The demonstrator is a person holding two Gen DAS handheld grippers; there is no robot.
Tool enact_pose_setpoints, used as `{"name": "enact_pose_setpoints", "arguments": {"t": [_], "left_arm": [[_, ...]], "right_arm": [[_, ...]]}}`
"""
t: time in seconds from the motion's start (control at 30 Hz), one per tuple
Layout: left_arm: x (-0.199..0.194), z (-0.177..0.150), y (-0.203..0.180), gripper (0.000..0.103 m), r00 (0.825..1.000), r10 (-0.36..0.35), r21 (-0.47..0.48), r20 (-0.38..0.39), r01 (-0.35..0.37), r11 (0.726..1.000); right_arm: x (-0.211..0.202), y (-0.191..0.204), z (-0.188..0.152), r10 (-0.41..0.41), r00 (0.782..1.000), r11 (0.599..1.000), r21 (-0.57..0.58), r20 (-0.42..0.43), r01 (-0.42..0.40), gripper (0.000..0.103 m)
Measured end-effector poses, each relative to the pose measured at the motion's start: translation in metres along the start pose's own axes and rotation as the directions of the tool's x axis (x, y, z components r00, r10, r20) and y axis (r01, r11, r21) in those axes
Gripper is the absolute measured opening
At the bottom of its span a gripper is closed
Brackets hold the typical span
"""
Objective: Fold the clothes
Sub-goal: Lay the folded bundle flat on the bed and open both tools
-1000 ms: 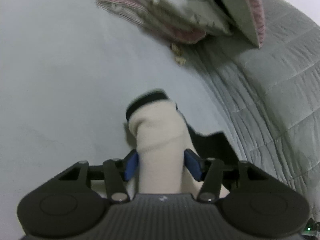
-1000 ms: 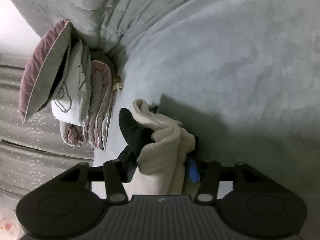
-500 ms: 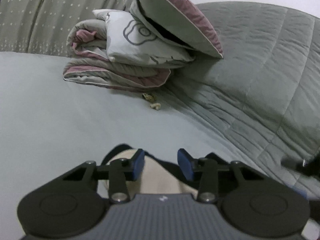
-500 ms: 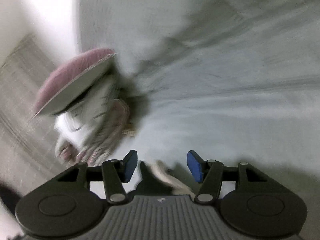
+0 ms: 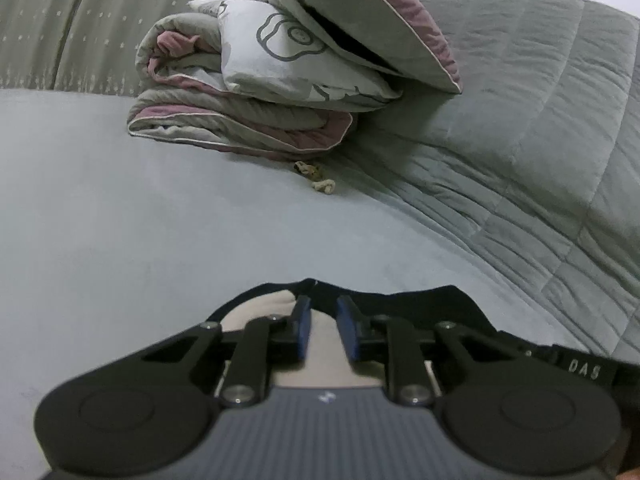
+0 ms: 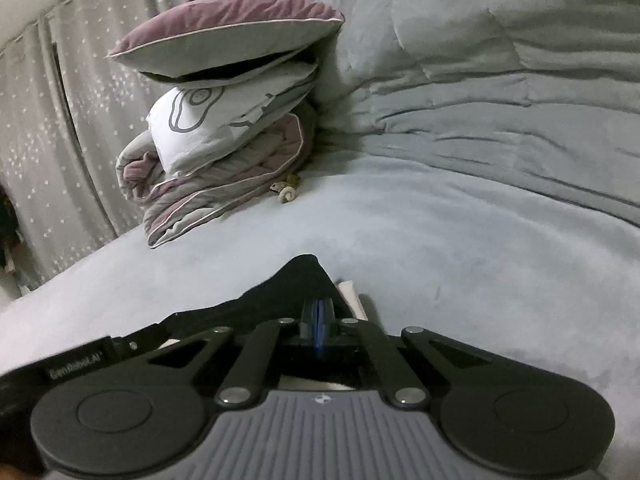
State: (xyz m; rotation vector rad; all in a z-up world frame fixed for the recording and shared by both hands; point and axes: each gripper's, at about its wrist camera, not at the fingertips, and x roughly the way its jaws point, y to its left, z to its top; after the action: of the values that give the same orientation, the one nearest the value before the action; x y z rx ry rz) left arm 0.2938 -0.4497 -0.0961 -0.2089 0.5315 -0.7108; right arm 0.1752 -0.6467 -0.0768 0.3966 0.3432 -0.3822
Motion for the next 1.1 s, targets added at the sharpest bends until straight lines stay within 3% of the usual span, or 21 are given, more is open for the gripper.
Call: {"name": "enact_pose_setpoints", "arguments": {"t": [0.1,0.17,0.23,0.3,0.37,0.43,0.57,0.67,0.7,0.77,0.83,0.93,1.07,1.1], "left_arm": [[-0.009,0.002,-0.001,0.018,1.000,-0.002,0.000,0.021,0.002,1.000],[-0.020,0.004,-0.002,0.026,0.998,0.003,-0.003,0.061,-0.003,1.000],[-0.028,0.005,-0.003,0.028,0.996,-0.003,-0.012,0.094,0.004,1.000],[-0.030,0.005,-0.003,0.030,0.994,-0.008,-0.005,0.105,0.009,1.000],[-0.020,0.001,-0.002,0.037,0.997,0.022,0.008,0.073,-0.022,1.000],[-0.010,-0.003,0.001,0.037,0.998,0.042,0.004,0.037,-0.042,0.999],[-0.013,0.001,0.008,0.039,0.999,0.034,-0.047,0.033,-0.033,0.998],[-0.019,0.006,0.002,0.052,0.999,0.053,-0.053,0.003,-0.052,0.997],[-0.023,0.010,-0.002,0.056,0.998,0.056,-0.064,-0.011,-0.057,0.996],[-0.034,0.020,-0.011,0.081,0.996,0.076,-0.073,-0.054,-0.080,0.994],[-0.046,0.031,-0.023,0.100,0.987,0.114,-0.057,-0.114,-0.121,0.991],[-0.068,0.042,-0.045,0.103,0.958,0.197,0.039,-0.209,-0.193,0.980],[-0.091,0.033,-0.069,0.103,0.909,0.310,0.176,-0.278,-0.269,0.947],[-0.095,0.027,-0.072,0.103,0.904,0.320,0.199,-0.283,-0.271,0.942]], "right_arm": [[-0.013,-0.002,0.004,0.059,0.998,0.998,0.031,0.029,-0.060,0.000],[-0.022,-0.005,0.009,0.095,0.994,0.993,0.059,0.044,-0.098,0.001],[-0.028,-0.002,0.015,0.100,0.992,0.993,0.056,0.073,-0.104,0.014],[-0.031,0.002,0.016,0.097,0.991,0.994,0.034,0.090,-0.101,0.015],[-0.026,0.004,0.013,0.089,0.994,0.996,0.019,0.066,-0.090,0.015],[-0.020,0.005,0.006,0.044,0.998,0.999,-0.007,0.045,-0.044,0.014],[-0.025,-0.004,0.012,0.054,0.998,0.997,0.057,0.037,-0.056,0.015],[-0.035,-0.010,0.022,0.073,0.997,0.992,0.105,0.024,-0.075,0.031],[-0.042,-0.008,0.028,0.076,0.997,0.992,0.103,0.009,-0.076,0.042],[-0.058,-0.003,0.041,0.074,0.997,0.995,0.075,-0.019,-0.072,0.055],[-0.077,0.004,0.054,0.062,0.997,0.998,0.027,-0.038,-0.061,0.075],[-0.106,0.022,0.064,-0.012,0.998,0.994,-0.113,-0.058,0.006,0.099],[-0.132,0.043,0.066,-0.093,0.991,0.970,-0.235,-0.101,0.068,0.103],[-0.136,0.046,0.066,-0.095,0.989,0.967,-0.247,-0.117,0.064,0.103]]}}
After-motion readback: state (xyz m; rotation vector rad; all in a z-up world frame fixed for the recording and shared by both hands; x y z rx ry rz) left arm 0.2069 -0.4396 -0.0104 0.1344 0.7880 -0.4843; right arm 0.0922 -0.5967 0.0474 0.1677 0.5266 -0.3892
